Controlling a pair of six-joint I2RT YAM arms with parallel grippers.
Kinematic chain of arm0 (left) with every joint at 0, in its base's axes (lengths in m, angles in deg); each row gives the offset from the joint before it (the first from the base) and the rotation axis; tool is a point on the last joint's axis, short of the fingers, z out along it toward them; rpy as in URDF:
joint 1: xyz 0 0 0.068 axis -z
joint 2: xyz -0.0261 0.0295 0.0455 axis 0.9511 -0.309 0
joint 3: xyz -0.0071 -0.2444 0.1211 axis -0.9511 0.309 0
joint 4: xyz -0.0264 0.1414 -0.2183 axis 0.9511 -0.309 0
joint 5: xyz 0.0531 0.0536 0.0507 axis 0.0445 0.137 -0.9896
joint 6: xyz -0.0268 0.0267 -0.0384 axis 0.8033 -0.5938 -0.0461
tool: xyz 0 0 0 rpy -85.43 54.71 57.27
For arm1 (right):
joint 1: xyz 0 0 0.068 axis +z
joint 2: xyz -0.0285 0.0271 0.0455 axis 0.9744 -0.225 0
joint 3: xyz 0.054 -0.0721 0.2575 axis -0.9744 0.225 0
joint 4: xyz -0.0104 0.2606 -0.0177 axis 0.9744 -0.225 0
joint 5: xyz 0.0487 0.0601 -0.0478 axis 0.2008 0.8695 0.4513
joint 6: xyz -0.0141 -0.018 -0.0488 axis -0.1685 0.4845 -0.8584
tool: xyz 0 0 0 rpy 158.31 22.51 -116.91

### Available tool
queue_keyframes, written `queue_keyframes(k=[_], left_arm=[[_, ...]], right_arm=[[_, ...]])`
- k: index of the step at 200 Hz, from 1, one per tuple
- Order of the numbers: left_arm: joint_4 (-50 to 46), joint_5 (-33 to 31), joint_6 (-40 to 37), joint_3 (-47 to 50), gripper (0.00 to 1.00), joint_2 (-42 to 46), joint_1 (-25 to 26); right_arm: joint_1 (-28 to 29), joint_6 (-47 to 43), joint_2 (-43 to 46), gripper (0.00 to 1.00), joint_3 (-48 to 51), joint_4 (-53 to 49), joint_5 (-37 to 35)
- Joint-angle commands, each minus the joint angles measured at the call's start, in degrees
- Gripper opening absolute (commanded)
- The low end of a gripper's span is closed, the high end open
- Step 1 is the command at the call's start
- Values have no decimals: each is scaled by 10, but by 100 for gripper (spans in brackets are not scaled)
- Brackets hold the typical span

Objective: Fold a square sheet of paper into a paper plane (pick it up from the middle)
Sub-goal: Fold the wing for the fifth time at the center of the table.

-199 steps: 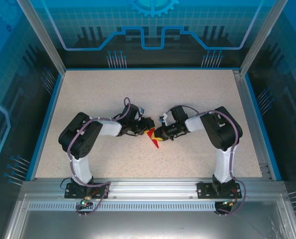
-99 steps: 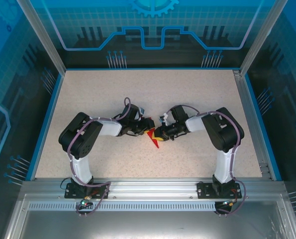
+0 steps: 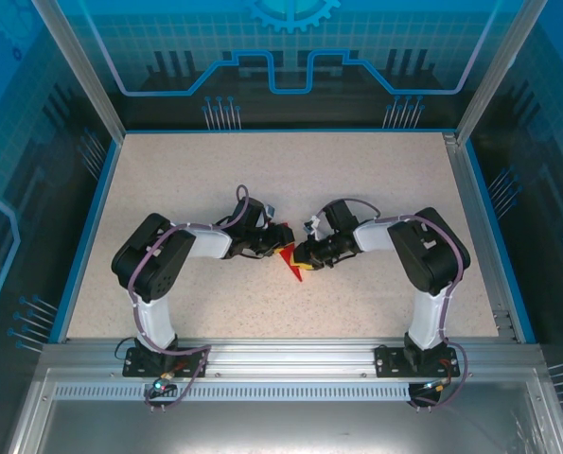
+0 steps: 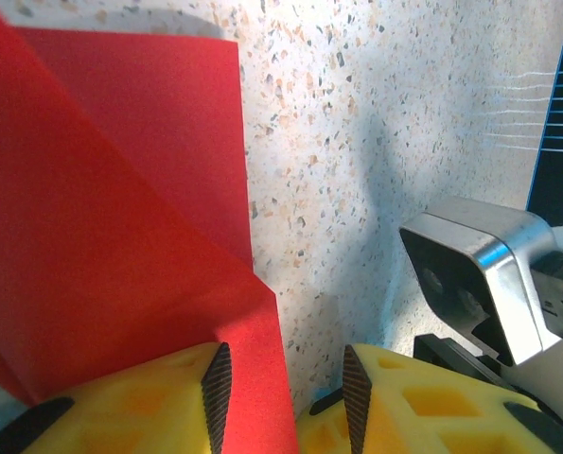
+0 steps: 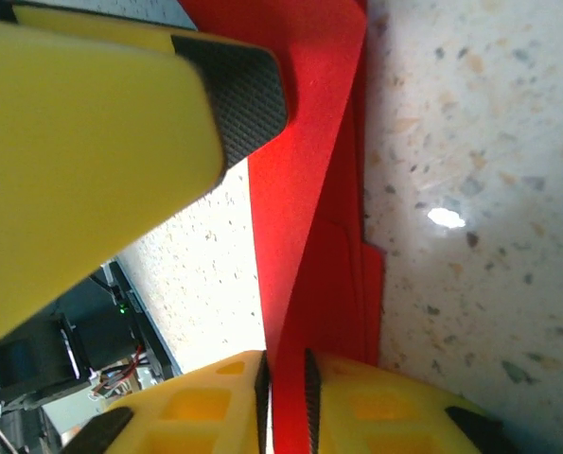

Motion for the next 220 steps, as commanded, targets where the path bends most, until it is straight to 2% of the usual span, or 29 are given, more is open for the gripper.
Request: queue_keyframes(k=[1, 31, 82, 101, 172, 198, 220], left_arm=[[-28, 3, -15, -5, 41, -15, 3], [-28, 4, -16, -5, 40, -15, 3], [-30, 5, -15, -5, 40, -15, 3], [-32, 5, -16, -6, 40, -15, 4], [-37, 8, -18, -10, 40, -16, 3], [-35, 9, -17, -10, 39, -16, 3], [-36, 8, -18, -8, 40, -13, 4]], right_arm=[[10, -15, 16, 22, 4, -50, -18], [20, -31, 17, 20, -14, -81, -31], [28, -40, 4, 9, -21, -137, -90], [32, -39, 2, 9, -22, -147, -100], [46, -52, 43, 24, -27, -149, -92], [51, -57, 41, 23, -32, -168, -115], [53, -59, 39, 18, -32, -177, -128]])
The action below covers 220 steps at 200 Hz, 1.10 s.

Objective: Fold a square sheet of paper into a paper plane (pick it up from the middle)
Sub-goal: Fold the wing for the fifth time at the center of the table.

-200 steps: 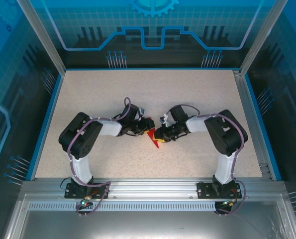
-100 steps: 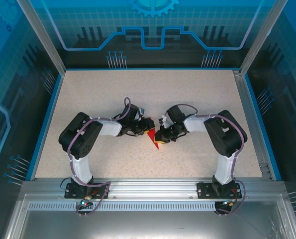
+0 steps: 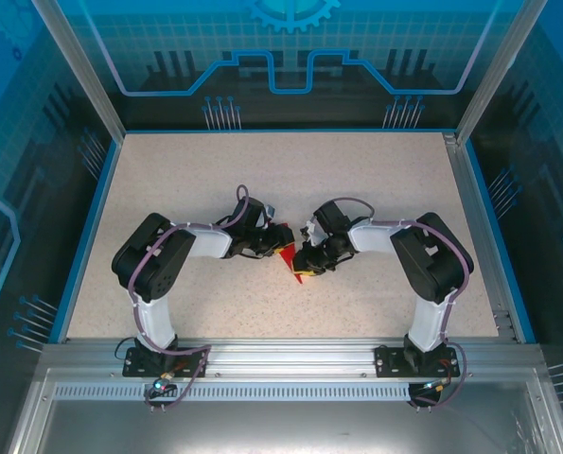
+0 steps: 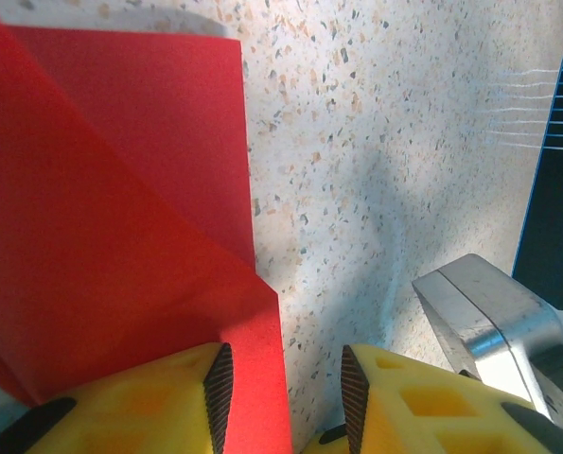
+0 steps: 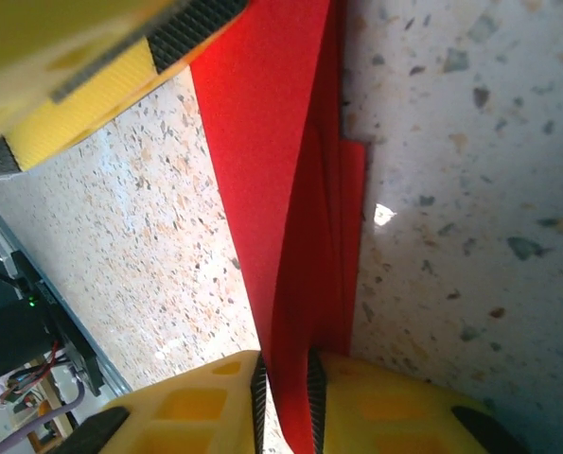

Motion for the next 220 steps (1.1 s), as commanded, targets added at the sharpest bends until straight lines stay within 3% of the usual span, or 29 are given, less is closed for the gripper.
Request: queue_keyframes(k=[1, 37, 112, 162, 220], left_arm=[[-29, 4, -17, -5, 40, -12, 4], [-28, 4, -16, -3, 39, -12, 3], [-30, 3, -18, -4, 39, -12, 3], [-32, 2, -17, -3, 39, -12, 4], [-31, 3, -16, -4, 39, -13, 3]], right_arm=[[10, -9, 9, 18, -5, -45, -24], [14, -14, -3, 9, -5, -67, -48], [14, -17, 37, 14, 5, -63, -29], [15, -15, 36, 8, 17, -60, -21], [19, -25, 4, 8, 22, -80, -37]])
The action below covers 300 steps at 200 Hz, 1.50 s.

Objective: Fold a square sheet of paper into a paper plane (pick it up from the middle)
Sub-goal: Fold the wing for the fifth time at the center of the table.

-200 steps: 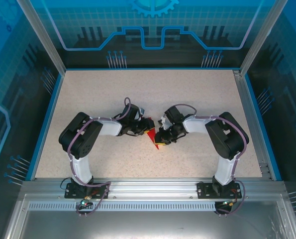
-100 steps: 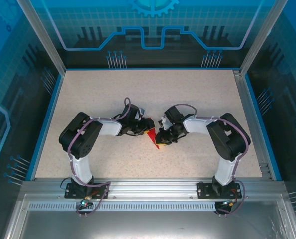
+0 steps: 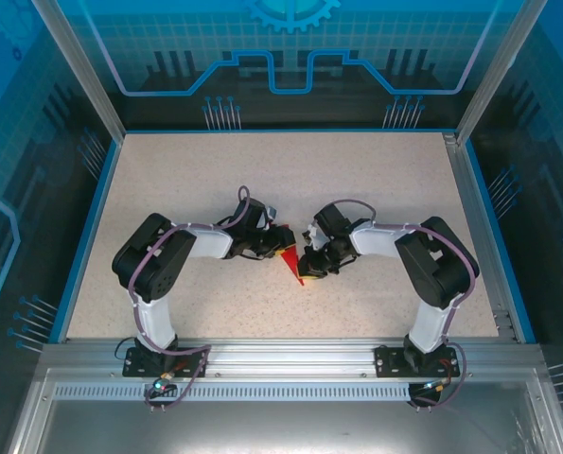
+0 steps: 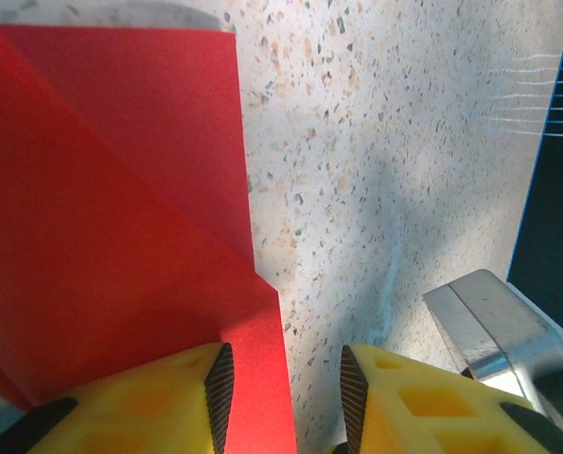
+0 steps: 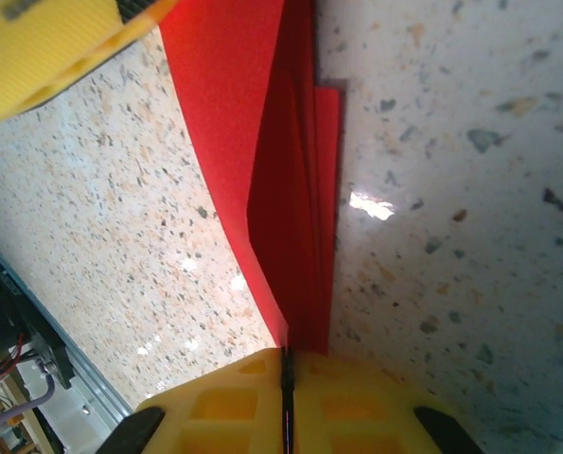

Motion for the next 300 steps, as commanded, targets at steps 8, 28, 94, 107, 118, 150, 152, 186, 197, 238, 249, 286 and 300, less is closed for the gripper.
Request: queue_keyframes(k=[8, 28, 94, 107, 118, 150, 152, 186, 197, 238, 249, 286, 300], left_arm=[[-26, -6, -15, -4, 39, -12, 0], [-28, -6, -16, -4, 39, -11, -1], [-29, -6, -16, -4, 39, -11, 0], [-31, -6, -16, -4, 39, -11, 0], [-32, -6, -17, -3, 39, -11, -1], [-33, -7, -17, -5, 39, -11, 0], [-32, -7, -16, -5, 39, -11, 0], [-35, -8, -17, -7, 39, -13, 0], [-36, -8, -17, -8, 39, -13, 0], [-37, -8, -18, -7, 39, -13, 0], [-37, -8, -18, -6, 39, -13, 0], [-37, -8, -17, -6, 39, -13, 0], [-37, -8, -17, -6, 39, -12, -1]], right_arm=[[10, -14, -22, 8, 5, -53, -13], [10, -13, -19, 9, 2, -55, -8], [11, -7, 7, 12, 5, -51, 10], [10, -6, 6, 12, 7, -51, 10], [10, -5, 6, 12, 9, -48, 10], [10, -8, 2, 9, 10, -54, 8], [10, -8, 1, 9, 10, -54, 8], [12, -11, -6, 10, 16, -70, -14], [12, -10, 0, 12, 17, -67, -10], [12, -15, 21, 12, 17, -69, 0], [12, -16, 19, 11, 18, -70, 1], [12, -15, 7, 9, 22, -74, -13], [13, -16, 0, 8, 21, -87, -27]])
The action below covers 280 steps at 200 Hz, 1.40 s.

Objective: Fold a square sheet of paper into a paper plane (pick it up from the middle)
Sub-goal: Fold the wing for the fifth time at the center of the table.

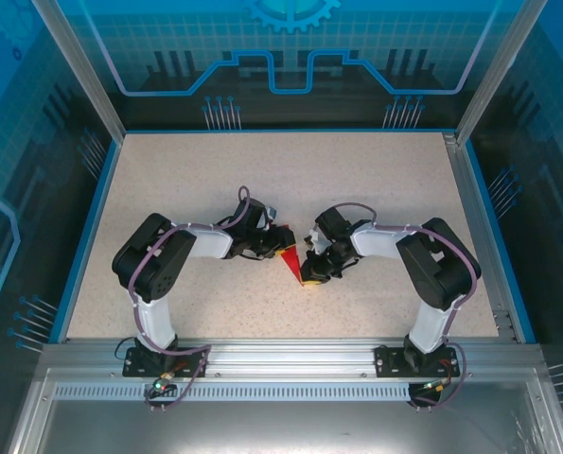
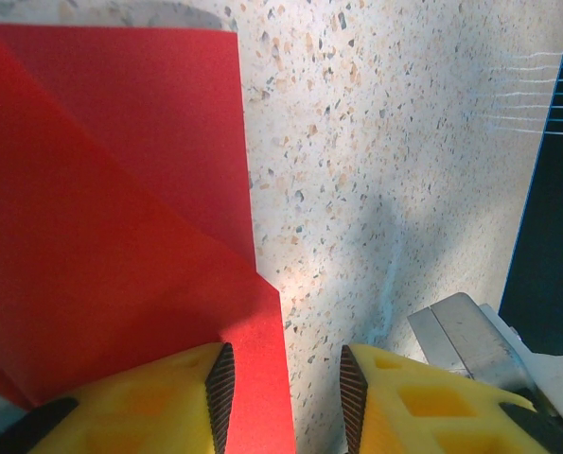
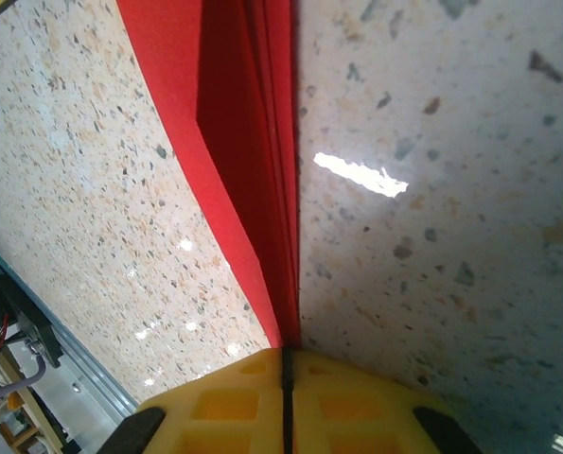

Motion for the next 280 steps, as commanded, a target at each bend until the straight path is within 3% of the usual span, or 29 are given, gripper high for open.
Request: queue_keyframes(k=[1, 25, 68, 95, 124, 158, 184, 280], left_arm=[[-35, -9, -17, -6, 39, -12, 0], [-34, -10, -16, -5, 39, -12, 0], [-33, -9, -17, -5, 39, -13, 0], [-33, -7, -18, -5, 39, -13, 0], [-32, -7, -17, -4, 39, -13, 0], [-30, -5, -17, -5, 39, -15, 0], [-32, -4, -18, -4, 39, -14, 0], [-33, -6, -19, 0, 39, -13, 0]], right_arm=[[11, -7, -10, 8, 12, -53, -28], [22, -15, -16, 8, -6, -103, -77], [25, -12, 25, 11, -10, -112, -93], [21, 7, 84, 12, 7, -52, -75], [16, 61, 119, 8, 42, 84, -18], [18, 114, 62, 4, 27, 195, 28], [16, 138, 32, 4, 26, 239, 20], [-3, 127, -14, 5, 86, 240, 26]])
